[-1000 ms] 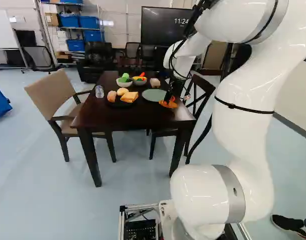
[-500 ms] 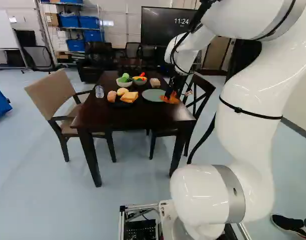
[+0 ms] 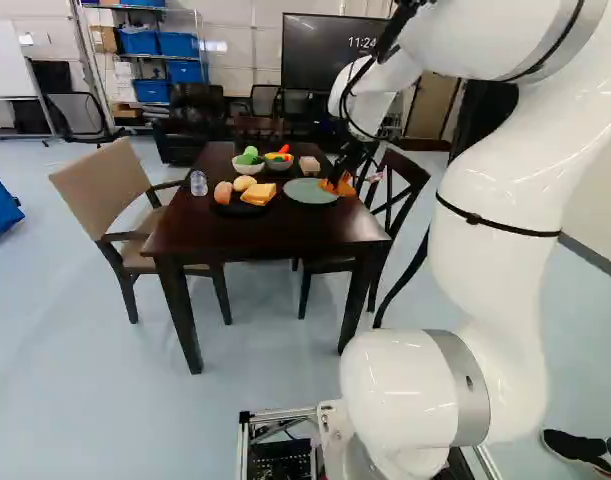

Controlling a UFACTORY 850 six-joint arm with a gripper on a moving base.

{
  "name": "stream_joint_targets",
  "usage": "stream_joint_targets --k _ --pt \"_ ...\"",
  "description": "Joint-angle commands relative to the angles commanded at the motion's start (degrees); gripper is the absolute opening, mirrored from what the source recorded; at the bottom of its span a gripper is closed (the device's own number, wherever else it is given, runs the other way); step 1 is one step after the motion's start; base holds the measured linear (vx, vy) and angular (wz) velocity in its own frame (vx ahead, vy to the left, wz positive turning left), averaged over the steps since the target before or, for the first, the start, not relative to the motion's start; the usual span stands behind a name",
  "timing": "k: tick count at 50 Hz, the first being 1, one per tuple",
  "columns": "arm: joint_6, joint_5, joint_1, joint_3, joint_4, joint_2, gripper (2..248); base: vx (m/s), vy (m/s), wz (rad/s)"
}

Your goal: Move the croissant to the empty plate

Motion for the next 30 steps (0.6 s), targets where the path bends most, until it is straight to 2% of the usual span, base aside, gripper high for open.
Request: stream_joint_targets --k 30 --pt "0.00 0.00 1.25 -9.54 0.00 -7.76 129 0.000 0.000 0.000"
